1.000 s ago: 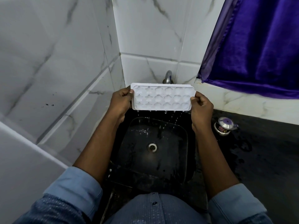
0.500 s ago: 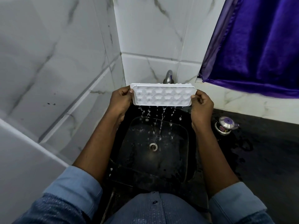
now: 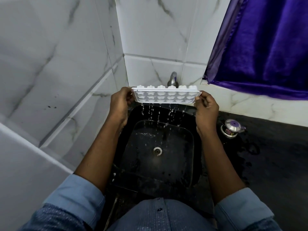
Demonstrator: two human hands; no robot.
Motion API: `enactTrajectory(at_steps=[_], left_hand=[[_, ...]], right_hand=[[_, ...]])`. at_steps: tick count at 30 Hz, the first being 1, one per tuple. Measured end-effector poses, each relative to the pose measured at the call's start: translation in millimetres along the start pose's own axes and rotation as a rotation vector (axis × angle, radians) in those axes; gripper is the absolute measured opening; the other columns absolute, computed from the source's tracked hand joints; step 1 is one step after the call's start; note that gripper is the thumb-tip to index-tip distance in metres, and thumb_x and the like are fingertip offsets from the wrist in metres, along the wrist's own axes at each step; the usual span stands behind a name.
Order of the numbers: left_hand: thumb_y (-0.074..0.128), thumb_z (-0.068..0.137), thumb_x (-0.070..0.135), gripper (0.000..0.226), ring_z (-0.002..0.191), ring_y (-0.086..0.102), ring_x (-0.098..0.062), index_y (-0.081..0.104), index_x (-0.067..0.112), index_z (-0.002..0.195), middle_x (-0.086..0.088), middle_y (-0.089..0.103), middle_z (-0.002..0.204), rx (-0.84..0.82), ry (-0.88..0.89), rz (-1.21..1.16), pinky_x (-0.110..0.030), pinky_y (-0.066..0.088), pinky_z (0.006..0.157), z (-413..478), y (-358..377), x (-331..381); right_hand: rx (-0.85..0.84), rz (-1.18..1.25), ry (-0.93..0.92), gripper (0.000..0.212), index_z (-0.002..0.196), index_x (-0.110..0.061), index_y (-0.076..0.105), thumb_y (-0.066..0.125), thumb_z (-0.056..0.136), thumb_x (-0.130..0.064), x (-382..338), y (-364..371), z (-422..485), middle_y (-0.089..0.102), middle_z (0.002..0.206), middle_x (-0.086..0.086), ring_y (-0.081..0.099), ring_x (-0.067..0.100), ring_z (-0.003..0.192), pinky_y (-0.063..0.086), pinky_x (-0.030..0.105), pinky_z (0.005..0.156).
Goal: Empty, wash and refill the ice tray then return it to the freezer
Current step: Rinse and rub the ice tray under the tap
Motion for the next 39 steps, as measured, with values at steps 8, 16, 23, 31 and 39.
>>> enactTrajectory(at_steps=[8, 16, 23, 31, 39], left_hand=[[0.068, 0.094, -0.003, 0.014, 0.063, 0.069, -0.021, 0.072, 0.001, 0.081, -0.006, 0.074, 0.067, 0.134, -0.115, 0.007, -0.026, 0.058, 0.059, 4.1, -14.7, -11.9], [0.061, 0.085, -0.024, 0.031, 0.078, 0.073, -0.024, 0.067, 0.004, 0.095, -0.011, 0.073, 0.093, 0.126, -0.181, 0.045, -0.033, 0.062, 0.060, 11.4, -25.1, -33.5], [0.075, 0.082, -0.014, 0.021, 0.082, 0.075, -0.029, 0.068, 0.004, 0.091, -0.020, 0.076, 0.101, 0.176, -0.198, 0.084, -0.036, 0.063, 0.064, 12.3, -30.4, -46.4], [0.085, 0.076, -0.007, 0.023, 0.079, 0.075, -0.030, 0.069, 0.007, 0.085, -0.023, 0.076, 0.103, 0.259, -0.192, 0.120, -0.031, 0.060, 0.058, 9.6, -39.1, -51.0], [0.075, 0.080, -0.012, 0.022, 0.086, 0.075, -0.032, 0.070, 0.004, 0.093, -0.019, 0.076, 0.100, 0.228, -0.203, 0.125, -0.037, 0.064, 0.066, 6.3, -37.2, -54.3]], right_hand=[[-0.071, 0.335, 0.219, 0.027, 0.109, -0.005, 0.071, 0.051, 0.095, 0.007, 9.2, 0.0, -6.5, 0.072, 0.107, 0.008, 0.063, 0.020, 0.093, 0.053, 0.031, 0.086], [0.027, 0.148, 0.321, 0.013, 0.101, -0.016, 0.067, 0.063, 0.095, -0.006, 26.2, -10.9, -7.3, 0.072, 0.101, 0.004, 0.065, 0.019, 0.085, 0.051, 0.023, 0.055], [-0.020, -0.083, 0.283, 0.025, 0.112, -0.008, 0.070, 0.061, 0.094, 0.006, 27.4, -16.5, -11.1, 0.077, 0.102, 0.002, 0.072, 0.009, 0.088, 0.058, 0.025, 0.077], [-0.094, -0.085, 0.271, 0.038, 0.126, -0.018, 0.067, 0.066, 0.094, 0.003, 28.2, -20.7, -10.6, 0.075, 0.115, 0.002, 0.074, 0.017, 0.104, 0.061, 0.033, 0.085], [-0.080, -0.090, 0.254, 0.035, 0.121, -0.013, 0.067, 0.071, 0.091, 0.004, 26.1, -22.9, -13.7, 0.075, 0.103, 0.005, 0.074, 0.016, 0.090, 0.063, 0.031, 0.075]])
Point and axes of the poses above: each hand's wrist, its own z-axis towards the middle knuckle, its own y-axis out of the palm, x = y × z, the point moved 4 cm from there along z, towards the middle knuckle
